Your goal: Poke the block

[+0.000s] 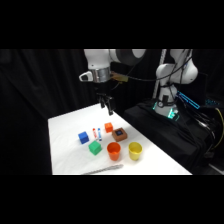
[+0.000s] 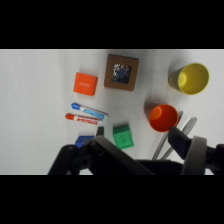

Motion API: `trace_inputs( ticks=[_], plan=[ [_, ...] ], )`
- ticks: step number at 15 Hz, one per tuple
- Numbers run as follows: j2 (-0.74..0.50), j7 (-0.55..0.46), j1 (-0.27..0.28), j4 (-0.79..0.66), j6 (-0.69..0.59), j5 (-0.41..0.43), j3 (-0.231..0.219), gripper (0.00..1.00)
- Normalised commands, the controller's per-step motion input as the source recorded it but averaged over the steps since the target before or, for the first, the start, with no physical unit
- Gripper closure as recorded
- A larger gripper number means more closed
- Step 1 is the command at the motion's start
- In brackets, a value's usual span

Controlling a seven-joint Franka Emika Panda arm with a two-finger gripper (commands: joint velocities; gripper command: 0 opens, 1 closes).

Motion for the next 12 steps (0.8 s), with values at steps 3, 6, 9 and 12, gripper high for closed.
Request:
trace_inputs(
  ticks=[3,6,9,12],
  plan=[
    [-0.20,0.01,-0.034,-0.35,0.27,0.048,-0.008,0.00],
    [-0.15,0.03,-0.021,-0.35,0.35,0.047,0.002,0.25],
    [-0.08,0.04,-0.028,-0.31,0.39,0.028,-0.006,0.43],
    [-0.03,0.02,-0.043,-0.25,0.36,0.010,-0.019,0.67]
  ],
)
